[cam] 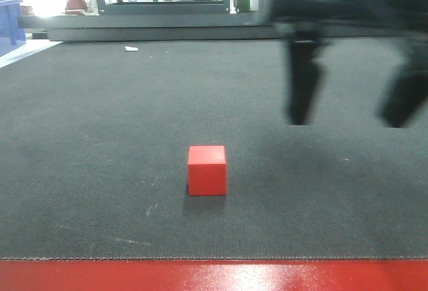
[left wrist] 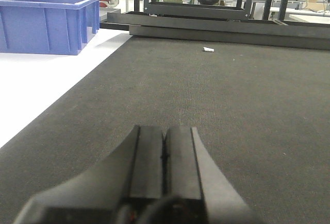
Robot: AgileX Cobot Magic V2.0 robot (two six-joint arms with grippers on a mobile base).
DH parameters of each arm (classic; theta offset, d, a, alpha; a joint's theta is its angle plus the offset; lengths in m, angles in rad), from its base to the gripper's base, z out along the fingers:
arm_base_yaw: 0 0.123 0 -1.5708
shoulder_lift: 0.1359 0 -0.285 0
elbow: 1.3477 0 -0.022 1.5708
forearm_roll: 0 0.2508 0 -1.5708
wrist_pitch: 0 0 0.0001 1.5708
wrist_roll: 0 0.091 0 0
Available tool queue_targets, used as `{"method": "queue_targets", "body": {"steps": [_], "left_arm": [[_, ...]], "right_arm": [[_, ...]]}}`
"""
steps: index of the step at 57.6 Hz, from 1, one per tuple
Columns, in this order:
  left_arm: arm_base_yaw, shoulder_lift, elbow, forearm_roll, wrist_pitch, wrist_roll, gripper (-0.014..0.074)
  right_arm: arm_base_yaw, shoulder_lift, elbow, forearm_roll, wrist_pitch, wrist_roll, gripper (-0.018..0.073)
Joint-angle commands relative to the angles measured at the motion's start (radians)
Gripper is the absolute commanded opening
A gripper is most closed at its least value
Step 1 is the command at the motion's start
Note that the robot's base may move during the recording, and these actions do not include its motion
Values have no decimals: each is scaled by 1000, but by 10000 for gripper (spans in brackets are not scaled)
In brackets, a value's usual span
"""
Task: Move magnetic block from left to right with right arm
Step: 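Move the right gripper over the red cube and lower it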
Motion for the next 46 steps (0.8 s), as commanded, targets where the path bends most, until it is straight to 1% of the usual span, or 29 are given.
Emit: {"method": "queue_targets", "body": {"steps": [1, 13, 24, 31, 46], "left_arm": [[-7, -11, 7, -3, -78, -7, -126], [-7, -11, 7, -3, -78, -7, -126], [-7, -11, 7, -3, -78, -7, -126], [-7, -11, 7, -3, -78, -7, -126], [-7, -11, 7, -3, -78, -7, -126]], "right_arm": [[33, 52, -126, 13, 22, 2, 609], [93, 217, -308, 23, 75, 2, 609], [117, 305, -390, 44, 78, -3, 609], [121, 330, -414, 61, 79, -3, 609], [121, 370, -414, 61, 75, 6, 609]]}}
